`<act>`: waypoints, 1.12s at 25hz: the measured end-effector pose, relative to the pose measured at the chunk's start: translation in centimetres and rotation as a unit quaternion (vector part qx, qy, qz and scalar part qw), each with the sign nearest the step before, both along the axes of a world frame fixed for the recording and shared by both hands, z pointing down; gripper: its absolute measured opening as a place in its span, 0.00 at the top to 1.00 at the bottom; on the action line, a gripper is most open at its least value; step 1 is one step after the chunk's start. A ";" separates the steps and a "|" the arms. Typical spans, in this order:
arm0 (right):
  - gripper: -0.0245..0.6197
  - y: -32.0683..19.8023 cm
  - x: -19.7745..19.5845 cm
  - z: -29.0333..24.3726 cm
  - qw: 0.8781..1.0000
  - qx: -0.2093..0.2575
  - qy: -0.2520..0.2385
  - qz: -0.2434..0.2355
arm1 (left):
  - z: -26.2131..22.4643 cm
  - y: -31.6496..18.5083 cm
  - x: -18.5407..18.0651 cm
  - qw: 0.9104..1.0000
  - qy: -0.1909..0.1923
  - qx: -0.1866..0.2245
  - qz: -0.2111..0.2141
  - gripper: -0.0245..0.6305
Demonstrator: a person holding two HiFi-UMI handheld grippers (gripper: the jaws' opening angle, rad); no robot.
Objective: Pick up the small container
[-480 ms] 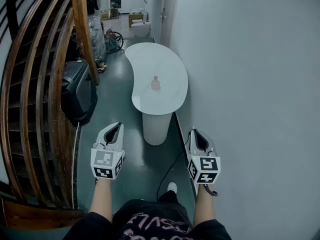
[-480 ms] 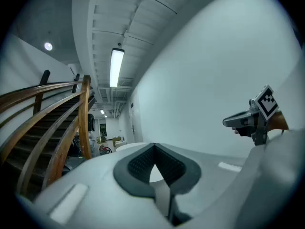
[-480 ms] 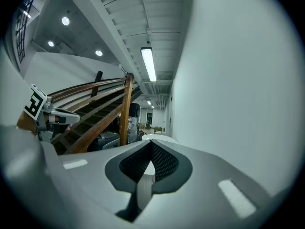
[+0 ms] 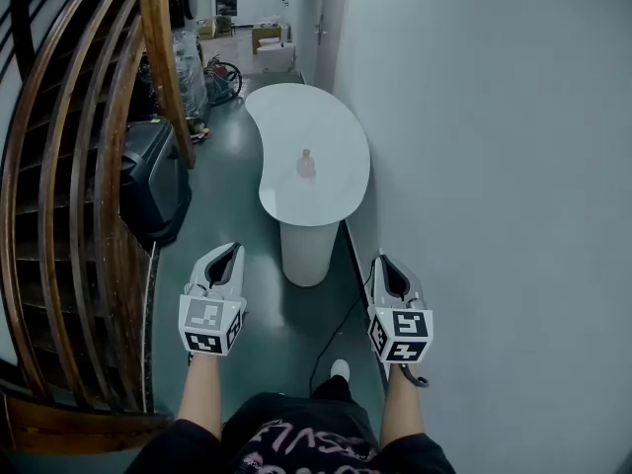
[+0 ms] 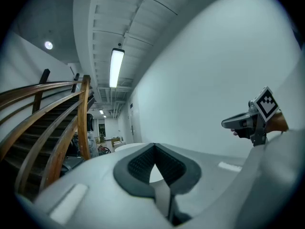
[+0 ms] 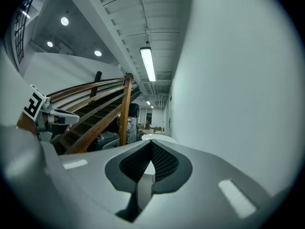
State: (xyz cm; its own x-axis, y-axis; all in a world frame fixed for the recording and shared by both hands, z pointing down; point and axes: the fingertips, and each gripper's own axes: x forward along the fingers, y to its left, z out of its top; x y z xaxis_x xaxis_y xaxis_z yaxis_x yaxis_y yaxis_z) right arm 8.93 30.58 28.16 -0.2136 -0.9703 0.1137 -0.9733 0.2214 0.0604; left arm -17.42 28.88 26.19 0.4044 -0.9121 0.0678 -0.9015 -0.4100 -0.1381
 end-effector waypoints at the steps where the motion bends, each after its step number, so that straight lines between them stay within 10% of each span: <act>1: 0.95 0.0 -0.1 0.0 1.000 0.000 0.000 0.000 | 0.0 0.0 0.0 1.000 0.002 0.000 0.001 0.96; 28: 0.95 0.5 -2.4 1.1 1.000 -0.005 0.002 0.023 | 3.6 0.7 -1.5 0.998 0.036 -0.038 0.029 0.96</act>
State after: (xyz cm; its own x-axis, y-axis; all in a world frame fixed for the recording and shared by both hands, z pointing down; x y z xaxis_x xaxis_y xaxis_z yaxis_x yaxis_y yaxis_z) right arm 6.51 31.10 29.22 -0.1674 -0.9780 0.1242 -0.9824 0.1760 0.0618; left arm -18.87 29.54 29.77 0.4619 -0.8808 0.1046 -0.8829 -0.4678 -0.0401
